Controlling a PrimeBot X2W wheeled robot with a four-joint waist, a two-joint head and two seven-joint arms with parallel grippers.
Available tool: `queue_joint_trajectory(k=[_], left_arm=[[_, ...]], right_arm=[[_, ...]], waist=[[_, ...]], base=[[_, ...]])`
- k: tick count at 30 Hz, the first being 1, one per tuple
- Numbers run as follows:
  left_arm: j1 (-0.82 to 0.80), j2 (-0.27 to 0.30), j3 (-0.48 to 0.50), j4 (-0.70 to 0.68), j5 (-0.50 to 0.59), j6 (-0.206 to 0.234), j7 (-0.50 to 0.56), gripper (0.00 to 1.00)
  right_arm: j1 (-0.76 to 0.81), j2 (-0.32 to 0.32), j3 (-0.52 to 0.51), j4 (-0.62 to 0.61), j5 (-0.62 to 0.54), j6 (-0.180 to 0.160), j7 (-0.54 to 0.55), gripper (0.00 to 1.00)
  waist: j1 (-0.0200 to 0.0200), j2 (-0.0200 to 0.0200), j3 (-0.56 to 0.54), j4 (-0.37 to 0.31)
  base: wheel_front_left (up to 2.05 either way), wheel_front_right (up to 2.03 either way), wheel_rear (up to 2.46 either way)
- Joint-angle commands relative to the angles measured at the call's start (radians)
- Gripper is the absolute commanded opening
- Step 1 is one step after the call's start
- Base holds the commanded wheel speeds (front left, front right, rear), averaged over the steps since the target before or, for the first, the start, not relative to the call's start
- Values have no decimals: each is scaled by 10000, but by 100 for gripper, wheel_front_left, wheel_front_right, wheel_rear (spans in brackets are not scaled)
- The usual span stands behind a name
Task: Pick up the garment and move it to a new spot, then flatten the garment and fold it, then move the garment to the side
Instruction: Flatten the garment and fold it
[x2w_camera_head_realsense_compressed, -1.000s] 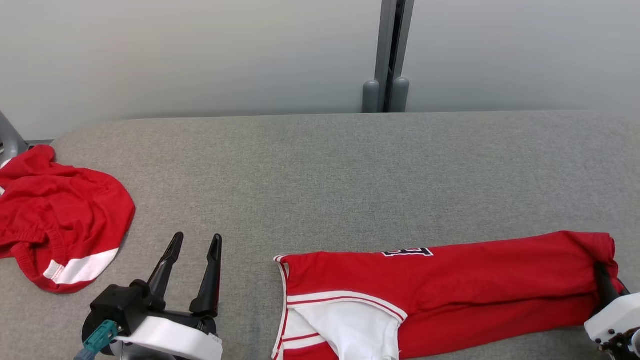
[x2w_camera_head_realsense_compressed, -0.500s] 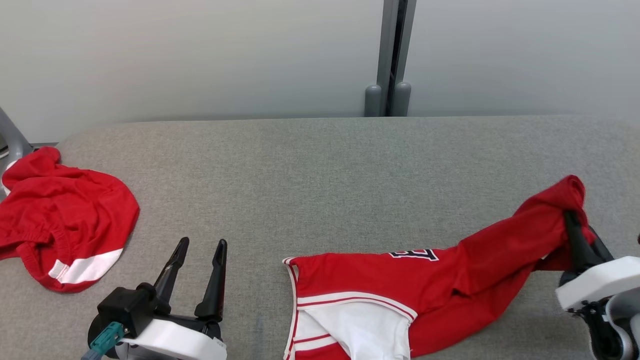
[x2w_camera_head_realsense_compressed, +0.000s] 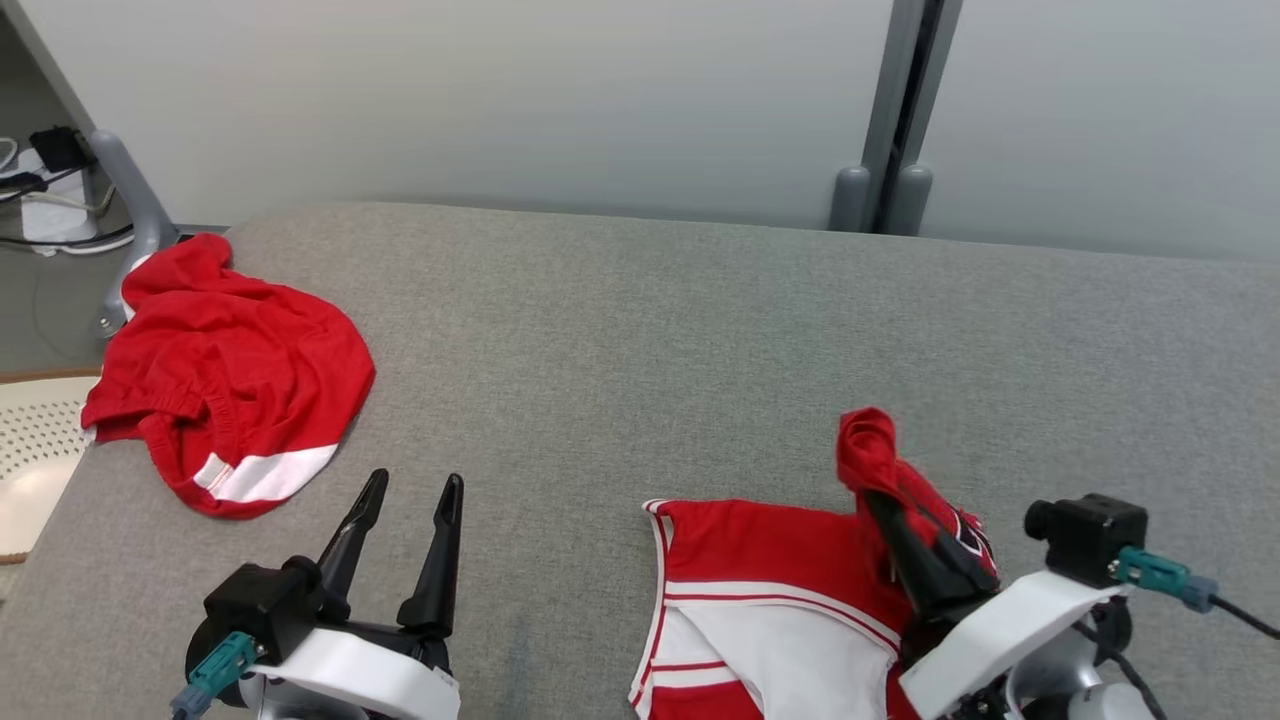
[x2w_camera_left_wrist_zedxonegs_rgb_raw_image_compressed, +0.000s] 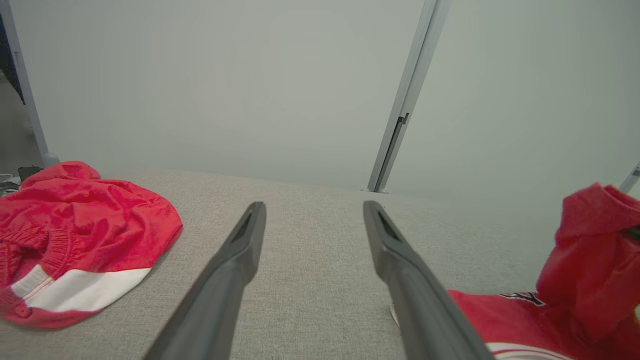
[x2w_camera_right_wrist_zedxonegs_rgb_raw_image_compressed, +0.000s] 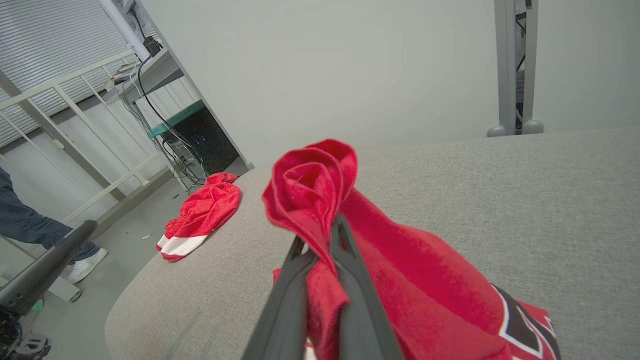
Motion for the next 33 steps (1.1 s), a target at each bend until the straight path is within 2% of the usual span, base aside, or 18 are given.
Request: queue_joint_trajectory(k=[1,4,13,19,20,21,22,27,33], left_arm=[[-160,-9,16,24,-29,-32,-52,100],[-305,-83,6,97,-24,-85,-82,100],[-624,-367,-94,479,91,-289,-123,100],[-676,-447,-51,667,145,-370,-160,100],[-677,-445,-28,691,135,-381,-156,100],[-661,-435,0,712,137,-384,-159,100],[-638,-428,20,725,142,-379,-162,100],[-483,-347,104,745,173,-320,-165,100],[-198,-275,258,653,58,-207,-170,100]], right_arm=[[8,-2,23,24,91,2,18,0],[-371,152,571,581,251,2,-214,0],[-1947,306,2233,3301,969,2,-1142,0],[-2552,352,3203,4442,1567,2,-1561,0],[-2611,360,3329,4577,1669,2,-1628,15],[-2672,367,3471,4704,1771,2,-1695,76],[-2723,368,3598,4794,1863,2,-1733,100],[-3049,297,4081,4595,2396,2,-2358,100],[-3064,-560,3624,3485,2456,2,-2766,100]], waist=[[0,0,138,187],[0,0,319,394],[0,0,624,816],[0,0,667,901],[0,0,661,890],[0,0,645,861],[0,0,626,820],[0,0,338,330],[0,0,-22,-397]], base=[[0,0,0],[0,0,0],[0,0,0],[0,0,0],[0,0,0],[0,0,0],[0,0,0],[0,0,0],[0,0,0]])
